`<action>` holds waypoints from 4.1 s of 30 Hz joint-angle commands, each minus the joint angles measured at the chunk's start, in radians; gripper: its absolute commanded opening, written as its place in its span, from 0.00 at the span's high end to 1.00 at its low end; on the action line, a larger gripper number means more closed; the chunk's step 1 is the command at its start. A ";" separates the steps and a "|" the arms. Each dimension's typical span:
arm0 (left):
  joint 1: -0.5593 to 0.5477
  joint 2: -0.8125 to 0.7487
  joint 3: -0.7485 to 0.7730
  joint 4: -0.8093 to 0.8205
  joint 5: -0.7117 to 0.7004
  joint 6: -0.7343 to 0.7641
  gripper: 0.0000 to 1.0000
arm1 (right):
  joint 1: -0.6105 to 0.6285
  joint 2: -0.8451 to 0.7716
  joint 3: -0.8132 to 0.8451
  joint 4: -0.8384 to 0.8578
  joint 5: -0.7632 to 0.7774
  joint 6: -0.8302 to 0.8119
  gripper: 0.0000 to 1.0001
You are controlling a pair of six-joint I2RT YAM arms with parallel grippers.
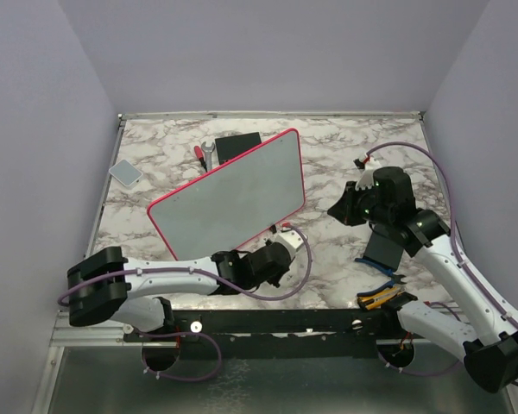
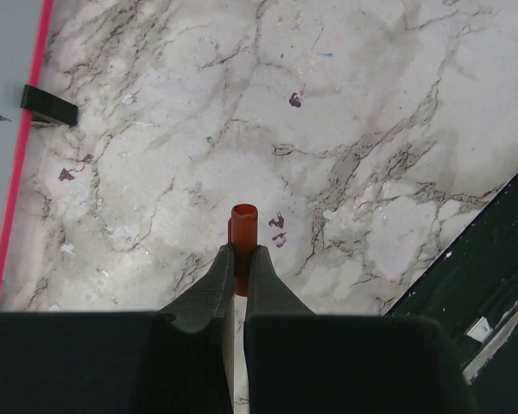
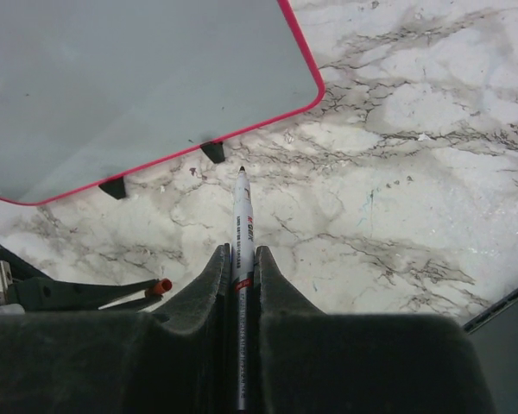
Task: Write a sentence on the whiteboard
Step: Place the pen cap at the center of the board, then write a sentence on the whiteboard.
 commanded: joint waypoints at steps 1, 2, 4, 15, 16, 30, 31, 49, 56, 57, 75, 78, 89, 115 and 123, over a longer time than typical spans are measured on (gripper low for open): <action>-0.030 0.098 0.010 0.048 -0.071 -0.065 1.00 | 0.001 -0.012 -0.036 0.079 0.058 0.016 1.00; -0.041 0.117 0.014 0.047 -0.091 -0.062 1.00 | 0.001 -0.015 -0.042 0.085 0.059 0.015 1.00; -0.057 0.155 0.024 0.047 -0.120 -0.054 1.00 | 0.001 -0.018 -0.052 0.095 0.063 0.017 1.00; -0.067 0.205 0.068 0.051 -0.141 -0.037 0.63 | 0.001 -0.038 -0.085 0.132 0.088 0.020 1.00; -0.068 0.205 0.071 0.051 -0.139 -0.034 0.59 | 0.001 -0.039 -0.085 0.134 0.088 0.020 1.00; -0.041 0.039 0.243 -0.052 -0.190 0.115 0.34 | 0.000 -0.116 -0.094 0.148 0.183 0.034 1.00; -0.034 0.030 0.271 -0.079 -0.201 0.136 0.34 | 0.001 -0.125 -0.096 0.151 0.183 0.037 1.00; 0.246 -0.067 0.675 -0.292 0.002 0.277 0.33 | 0.001 -0.179 -0.144 0.256 0.195 0.018 1.00; 0.421 -0.007 0.796 -0.314 0.020 0.287 0.31 | 0.001 -0.191 -0.152 0.316 0.057 -0.012 1.00; 0.463 -0.003 0.803 -0.314 0.037 0.278 0.31 | 0.002 -0.199 -0.154 0.332 0.028 -0.015 1.00; 1.044 -0.173 0.534 -0.260 0.093 0.143 0.25 | 0.398 -0.035 -0.176 0.839 0.000 -0.022 1.00; 1.127 -0.194 0.468 -0.231 0.097 0.135 0.25 | 0.499 0.066 -0.134 0.900 0.046 -0.040 1.00; 1.236 -0.267 0.265 -0.146 0.057 0.113 0.25 | 0.702 0.391 0.070 1.028 0.069 -0.092 1.00; 1.233 -0.265 0.189 -0.130 0.113 0.124 0.25 | 0.754 0.660 0.258 0.983 0.043 -0.137 1.00; 1.231 -0.265 0.187 -0.128 0.121 0.126 0.25 | 0.762 0.700 0.292 0.983 0.083 -0.137 1.00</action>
